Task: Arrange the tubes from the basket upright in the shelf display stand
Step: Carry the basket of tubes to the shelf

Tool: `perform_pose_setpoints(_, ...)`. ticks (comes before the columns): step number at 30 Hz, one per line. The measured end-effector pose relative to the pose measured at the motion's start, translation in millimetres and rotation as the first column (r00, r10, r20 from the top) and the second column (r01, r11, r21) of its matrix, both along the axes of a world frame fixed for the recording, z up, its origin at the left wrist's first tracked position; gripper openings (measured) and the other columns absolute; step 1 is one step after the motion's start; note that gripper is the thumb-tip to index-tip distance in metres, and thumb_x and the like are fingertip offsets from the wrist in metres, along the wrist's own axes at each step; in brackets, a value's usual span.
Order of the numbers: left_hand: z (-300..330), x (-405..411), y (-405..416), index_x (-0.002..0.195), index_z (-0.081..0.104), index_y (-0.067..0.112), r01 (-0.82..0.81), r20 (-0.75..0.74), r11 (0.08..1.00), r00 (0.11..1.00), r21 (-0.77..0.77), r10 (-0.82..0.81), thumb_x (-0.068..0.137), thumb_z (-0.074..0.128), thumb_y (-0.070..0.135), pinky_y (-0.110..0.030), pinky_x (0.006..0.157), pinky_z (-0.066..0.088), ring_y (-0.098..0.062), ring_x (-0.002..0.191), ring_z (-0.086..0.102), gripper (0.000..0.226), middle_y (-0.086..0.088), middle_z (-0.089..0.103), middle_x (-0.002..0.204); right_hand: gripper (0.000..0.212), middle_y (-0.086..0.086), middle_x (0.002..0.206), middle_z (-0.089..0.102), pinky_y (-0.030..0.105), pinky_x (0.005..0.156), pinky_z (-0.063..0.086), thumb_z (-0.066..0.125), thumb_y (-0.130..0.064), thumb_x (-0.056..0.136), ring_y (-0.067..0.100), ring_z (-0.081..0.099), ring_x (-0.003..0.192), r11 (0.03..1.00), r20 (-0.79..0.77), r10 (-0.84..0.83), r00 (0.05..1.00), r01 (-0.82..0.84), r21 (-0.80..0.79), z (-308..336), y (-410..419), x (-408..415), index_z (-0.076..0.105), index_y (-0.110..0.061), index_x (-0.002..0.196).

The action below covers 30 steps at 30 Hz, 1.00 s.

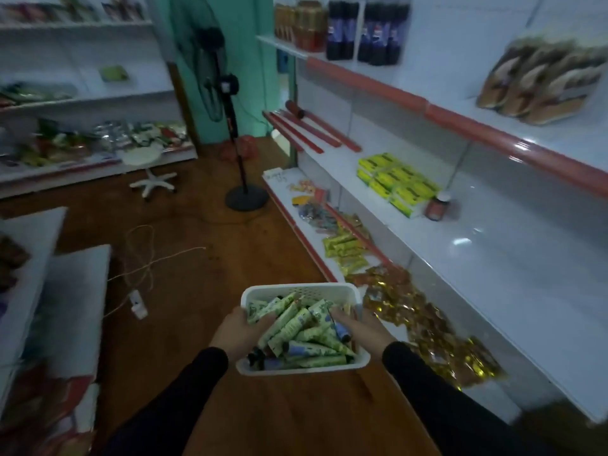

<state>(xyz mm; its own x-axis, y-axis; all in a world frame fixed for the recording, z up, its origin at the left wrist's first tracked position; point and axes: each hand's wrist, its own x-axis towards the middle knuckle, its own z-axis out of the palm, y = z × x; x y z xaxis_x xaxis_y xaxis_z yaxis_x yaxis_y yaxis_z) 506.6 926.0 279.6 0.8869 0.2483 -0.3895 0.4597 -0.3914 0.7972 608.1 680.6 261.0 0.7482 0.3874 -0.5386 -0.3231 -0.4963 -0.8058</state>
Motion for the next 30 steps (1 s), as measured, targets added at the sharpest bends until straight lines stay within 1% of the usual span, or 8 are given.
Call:
perform_pose_setpoints(4, 7.2, 38.4, 50.4, 0.102, 0.072, 0.019, -0.151, -0.004, 0.988, 0.989, -0.034, 0.151, 0.092, 0.061, 0.050, -0.033, 0.073, 0.060, -0.012, 0.078, 0.074, 0.034, 0.004, 0.077, 0.087, 0.079, -0.009, 0.143, 0.044, 0.032, 0.104, 0.037, 0.058, -0.068, 0.081, 0.019, 0.045, 0.133, 0.987, 0.019, 0.149, 0.989, -0.150, 0.060, 17.2, 67.5, 78.4, 0.037, -0.027, 0.145)
perform_pose_setpoints(8, 9.5, 80.0, 105.8, 0.098, 0.070, 0.018, -0.298, 0.014, 0.953, 0.954, -0.050, 0.299, 0.092, 0.062, 0.049, -0.024, 0.064, 0.057, -0.008, 0.072, 0.073, 0.033, 0.003, 0.076, 0.082, 0.097, -0.001, 0.157, 0.030, 0.035, 0.108, 0.034, 0.058, -0.070, 0.081, 0.021, 0.034, 0.142, 0.970, 0.028, 0.241, 0.970, -0.242, 0.017, 15.8, 144.4, 149.4, 0.020, -0.020, 0.155)
perform_pose_setpoints(10, 8.4, 104.0, 138.1, 0.091, 0.066, 0.020, -0.354, 0.024, 0.935, 0.935, -0.034, 0.355, 0.092, 0.064, 0.045, -0.016, 0.055, 0.051, -0.003, 0.066, 0.070, 0.025, 0.003, 0.074, 0.076, 0.112, -0.003, 0.154, 0.037, 0.037, 0.110, 0.036, 0.060, -0.084, 0.066, 0.018, 0.042, 0.136, 0.953, 0.055, 0.303, 0.951, -0.304, 0.005, 11.8, 184.6, 182.6, 0.026, -0.022, 0.153)
perform_pose_setpoints(15, 0.7, 167.8, 236.0, 0.095, 0.060, 0.018, -0.415, 0.004, 0.910, 0.910, -0.002, 0.415, 0.088, 0.065, 0.053, -0.028, 0.064, 0.057, -0.010, 0.075, 0.070, 0.036, 0.002, 0.072, 0.087, 0.128, -0.003, 0.149, 0.045, 0.042, 0.110, 0.040, 0.060, -0.095, 0.048, 0.018, 0.049, 0.130, 0.944, 0.050, 0.330, 0.943, -0.328, -0.044, 1.9, 289.5, 261.4, 0.034, -0.024, 0.150)
perform_pose_setpoints(18, 8.2, 212.0, 309.3, 0.087, 0.056, 0.020, -0.436, 0.002, 0.900, 0.900, 0.010, 0.436, 0.089, 0.065, 0.049, -0.027, 0.064, 0.057, -0.009, 0.074, 0.068, 0.031, 0.003, 0.069, 0.084, 0.126, -0.001, 0.145, 0.050, 0.044, 0.107, 0.043, 0.058, -0.097, 0.045, 0.020, 0.053, 0.127, 0.933, 0.019, 0.358, 0.933, -0.357, -0.053, 0.3, 367.2, 312.1, 0.041, -0.024, 0.147)
perform_pose_setpoints(22, 19.6, 272.6, 405.0, 0.101, 0.059, 0.017, -0.453, -0.008, 0.891, 0.891, 0.030, 0.454, 0.083, 0.065, 0.061, -0.035, 0.075, 0.060, -0.012, 0.081, 0.070, 0.048, 0.000, 0.071, 0.095, 0.118, 0.002, 0.146, 0.049, 0.039, 0.108, 0.041, 0.057, -0.092, 0.055, 0.021, 0.052, 0.128, 0.918, 0.059, 0.396, 0.916, -0.395, -0.029, 22.2, 462.0, 369.8, 0.041, -0.020, 0.147)
perform_pose_setpoints(26, 26.3, 339.3, 483.9, 0.085, 0.058, 0.022, -0.479, -0.022, 0.876, 0.877, 0.059, 0.481, 0.090, 0.064, 0.048, -0.024, 0.061, 0.056, -0.010, 0.074, 0.069, 0.028, 0.004, 0.070, 0.082, 0.100, -0.001, 0.135, 0.058, 0.034, 0.098, 0.046, 0.059, -0.085, 0.064, 0.017, 0.057, 0.119, 0.904, 0.024, 0.427, 0.904, -0.428, 0.007, 15.3, 557.4, 445.3, 0.049, -0.023, 0.142)
perform_pose_setpoints(30, 10.8, 407.5, 574.0, 0.098, 0.067, 0.022, -0.520, -0.008, 0.853, 0.853, 0.049, 0.521, 0.083, 0.066, 0.060, -0.036, 0.075, 0.061, -0.010, 0.077, 0.073, 0.042, 0.002, 0.076, 0.085, 0.108, -0.003, 0.137, 0.059, 0.043, 0.106, 0.045, 0.063, -0.092, 0.051, 0.017, 0.058, 0.122, 0.877, 0.007, 0.480, 0.877, -0.480, 0.018, -15.7, 662.3, 536.3, 0.054, -0.027, 0.137)
